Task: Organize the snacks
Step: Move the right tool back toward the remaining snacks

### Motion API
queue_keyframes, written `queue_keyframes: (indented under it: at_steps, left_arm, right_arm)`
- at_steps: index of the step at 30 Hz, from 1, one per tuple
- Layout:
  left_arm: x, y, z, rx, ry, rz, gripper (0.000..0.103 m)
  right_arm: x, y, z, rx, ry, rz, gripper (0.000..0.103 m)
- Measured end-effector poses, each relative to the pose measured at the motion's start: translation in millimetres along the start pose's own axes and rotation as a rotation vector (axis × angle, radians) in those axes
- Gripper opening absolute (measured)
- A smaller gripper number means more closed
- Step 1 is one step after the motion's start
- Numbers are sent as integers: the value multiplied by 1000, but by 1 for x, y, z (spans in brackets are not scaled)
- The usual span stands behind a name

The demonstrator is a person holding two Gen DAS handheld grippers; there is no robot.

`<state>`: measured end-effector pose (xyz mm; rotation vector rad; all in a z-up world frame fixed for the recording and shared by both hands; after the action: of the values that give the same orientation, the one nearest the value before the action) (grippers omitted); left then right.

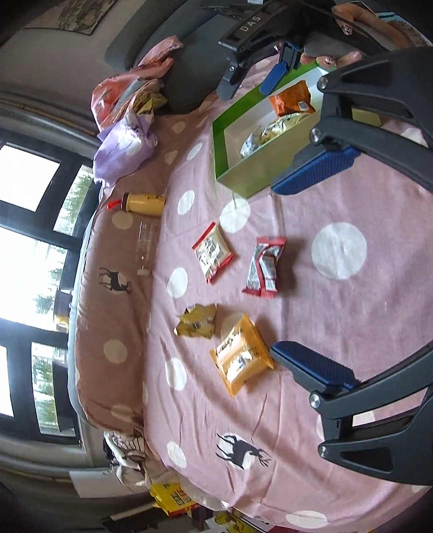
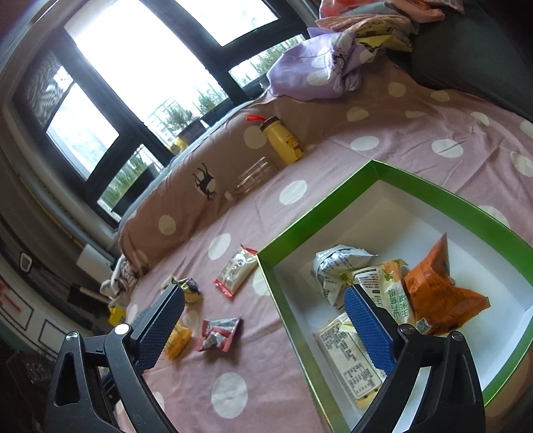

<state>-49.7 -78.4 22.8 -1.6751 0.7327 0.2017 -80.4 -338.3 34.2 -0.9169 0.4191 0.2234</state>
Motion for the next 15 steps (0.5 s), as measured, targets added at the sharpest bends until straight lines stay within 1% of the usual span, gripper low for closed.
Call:
queue_keyframes:
  at_steps: [3, 6, 11, 13, 15]
  left_arm:
    - [4, 8, 25, -41, -59, 18, 90]
    - [6, 14, 48, -69, -116, 15, 90]
    - [10, 16, 76, -129, -151, 23, 90]
    - [12, 18, 82, -154, -158, 34, 90]
    - [12, 18, 84, -159, -158, 28, 90]
  right_arm:
    - [3, 7, 8, -32, 14, 0, 97]
    - [7, 14, 19, -77, 19, 5, 97]
    - [17, 31, 42, -146, 10, 39, 97]
    - [22, 41, 55, -197, -3, 62, 97]
    - [25, 50, 66, -253, -13, 74, 97]
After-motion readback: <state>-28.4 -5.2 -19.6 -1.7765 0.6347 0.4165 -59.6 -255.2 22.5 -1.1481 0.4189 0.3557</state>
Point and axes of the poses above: each gripper's, at about its wrist camera, not at the fingertips, and x roughly the way its jaws point, z to its left, y to its underside, the point moved 5 cm from there along x, roughly the way its jaws point, and after that the axes turned 10 degrees about -z, right-handed, at the moved point
